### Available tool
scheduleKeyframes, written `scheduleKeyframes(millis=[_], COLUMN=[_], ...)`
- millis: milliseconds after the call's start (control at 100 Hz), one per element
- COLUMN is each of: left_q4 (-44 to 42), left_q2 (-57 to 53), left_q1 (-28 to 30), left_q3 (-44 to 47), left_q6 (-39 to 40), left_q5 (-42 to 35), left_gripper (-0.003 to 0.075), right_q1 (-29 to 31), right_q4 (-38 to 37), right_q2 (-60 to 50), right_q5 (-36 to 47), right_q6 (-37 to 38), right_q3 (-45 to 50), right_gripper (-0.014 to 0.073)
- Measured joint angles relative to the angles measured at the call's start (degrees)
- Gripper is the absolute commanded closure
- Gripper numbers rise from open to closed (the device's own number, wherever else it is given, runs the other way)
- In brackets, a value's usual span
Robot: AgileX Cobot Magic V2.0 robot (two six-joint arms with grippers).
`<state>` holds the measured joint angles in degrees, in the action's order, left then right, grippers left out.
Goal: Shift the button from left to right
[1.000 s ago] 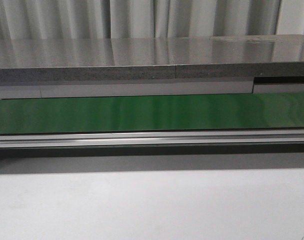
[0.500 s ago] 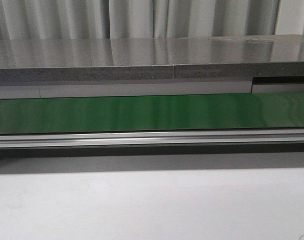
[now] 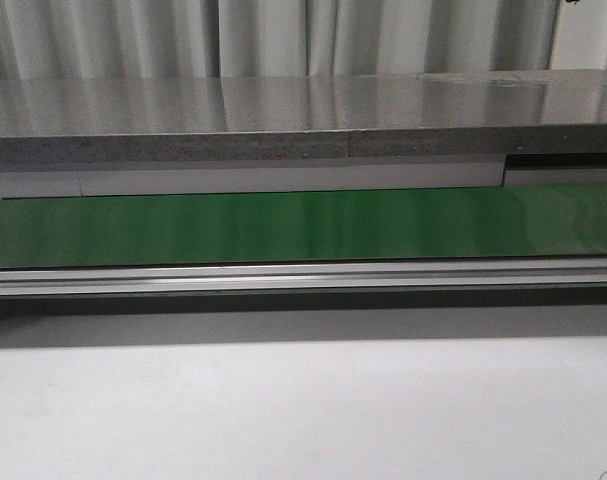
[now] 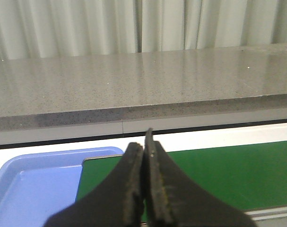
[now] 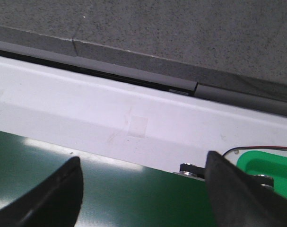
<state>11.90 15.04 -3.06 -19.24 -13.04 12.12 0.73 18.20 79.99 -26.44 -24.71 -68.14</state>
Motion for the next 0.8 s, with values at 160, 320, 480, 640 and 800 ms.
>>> scheduleKeyframes(millis=[160, 320, 480, 640, 800], left_q4=[0.00, 0.00, 0.00, 0.00, 0.00], left_q2=[0.00, 0.00, 0.00, 0.00, 0.00], left_q1=[0.00, 0.00, 0.00, 0.00, 0.00], left_q3=[0.00, 0.00, 0.00, 0.00, 0.00], left_q6=[0.00, 0.00, 0.00, 0.00, 0.00], left_q5=[0.00, 0.00, 0.00, 0.00, 0.00], left_gripper=[0.0740, 0.0740, 0.0740, 0.0740, 0.0740], right_q1=[-2.98, -3.76, -3.76, -3.76, -3.76], right_q4=[0.29, 0.34, 1.88, 5.03, 5.83], right_q2=[-10.29, -21.45, -32.77, -43.16, -50.66], right_q5=[8.83, 15.30, 19.92, 21.82, 20.34], right_q6=[0.00, 0.00, 0.00, 0.00, 0.00], right_q3=[13.45, 26.03, 35.92, 41.48, 43.48], right_gripper=[0.0054, 0.0054, 0.0054, 0.0054, 0.0054])
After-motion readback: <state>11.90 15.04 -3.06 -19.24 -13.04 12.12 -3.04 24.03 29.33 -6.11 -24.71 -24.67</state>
